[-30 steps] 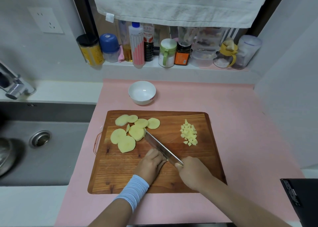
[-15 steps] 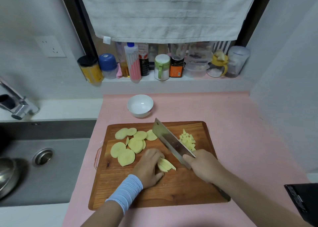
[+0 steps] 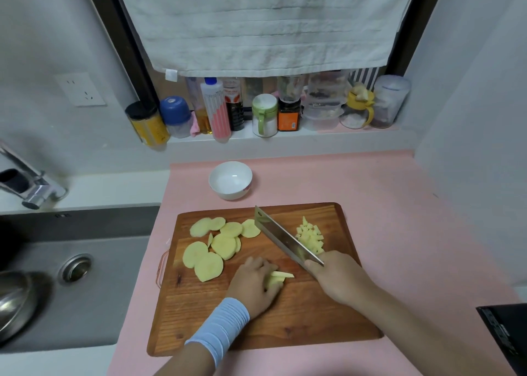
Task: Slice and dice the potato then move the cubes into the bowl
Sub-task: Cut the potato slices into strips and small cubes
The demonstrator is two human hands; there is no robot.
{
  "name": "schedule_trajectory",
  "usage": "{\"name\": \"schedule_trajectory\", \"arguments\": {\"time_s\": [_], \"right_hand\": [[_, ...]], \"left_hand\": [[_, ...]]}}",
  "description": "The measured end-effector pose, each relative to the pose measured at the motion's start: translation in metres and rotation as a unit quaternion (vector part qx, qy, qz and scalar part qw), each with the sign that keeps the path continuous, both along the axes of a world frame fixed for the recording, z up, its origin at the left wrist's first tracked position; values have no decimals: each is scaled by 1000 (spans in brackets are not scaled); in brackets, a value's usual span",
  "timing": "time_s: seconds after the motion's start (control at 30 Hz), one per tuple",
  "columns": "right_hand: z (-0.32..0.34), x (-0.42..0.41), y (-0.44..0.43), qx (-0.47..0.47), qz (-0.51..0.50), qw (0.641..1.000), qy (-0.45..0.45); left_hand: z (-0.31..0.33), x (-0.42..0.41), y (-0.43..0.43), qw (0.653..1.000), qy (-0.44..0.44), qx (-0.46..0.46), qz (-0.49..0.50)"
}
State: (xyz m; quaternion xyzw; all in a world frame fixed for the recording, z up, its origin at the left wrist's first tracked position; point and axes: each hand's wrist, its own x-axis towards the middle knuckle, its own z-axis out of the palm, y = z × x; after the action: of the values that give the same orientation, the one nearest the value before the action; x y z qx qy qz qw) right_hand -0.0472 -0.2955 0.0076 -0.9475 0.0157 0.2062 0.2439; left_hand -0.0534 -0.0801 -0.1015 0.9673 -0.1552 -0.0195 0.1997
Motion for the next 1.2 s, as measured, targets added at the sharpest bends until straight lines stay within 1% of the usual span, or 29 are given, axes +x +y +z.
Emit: {"name": "schedule_trajectory", "arguments": {"time_s": [0.07,0.17,0.23,0.4,0.53,0.63,0.73,0.8,0.87,0.9,0.97,1.03,1.1,1.13,1.2], "right_hand": [[-2,0,1,-2,0,1000,1],[-2,0,2,3,-3,1000,3],[-1,0,3,6,-6,1000,-4],[-1,3,2,9,-18,1000,-10],[-7,4,0,3,-20,1000,-17],[-10,4,1,-11,-12,1000,-25],[-12,-1,3,-42,27,996,-74],[-16,-4,2,-57,72,986,-143],[-22,-8,0,-98,126,959,-236],[-24,-9,1,-127,149,944,-266],[-23,-10,3,-159,163,930,-288],[-22,-10,5,-146,161,929,-300],[-21,-11,6,-118,154,932,-306],[-21,-10,7,-97,138,941,-295],[-14,-8,8,-49,101,971,-211]], "left_hand": [[8,9,-1,1000,10,24,-5],[20,28,1,996,45,55,-61],[23,38,4,992,67,59,-84],[19,44,18,998,61,-16,-17],[13,36,20,995,95,-40,-17],[10,28,19,991,112,-70,7],[11,22,20,990,113,-90,13],[13,22,21,988,99,-110,38],[12,25,22,987,73,-108,95],[12,27,23,985,76,-92,121],[11,29,23,984,103,-58,136],[9,29,25,987,109,-58,107],[8,27,27,988,113,-79,69],[8,25,28,988,117,-91,52],[11,21,27,986,144,-86,23]]}}
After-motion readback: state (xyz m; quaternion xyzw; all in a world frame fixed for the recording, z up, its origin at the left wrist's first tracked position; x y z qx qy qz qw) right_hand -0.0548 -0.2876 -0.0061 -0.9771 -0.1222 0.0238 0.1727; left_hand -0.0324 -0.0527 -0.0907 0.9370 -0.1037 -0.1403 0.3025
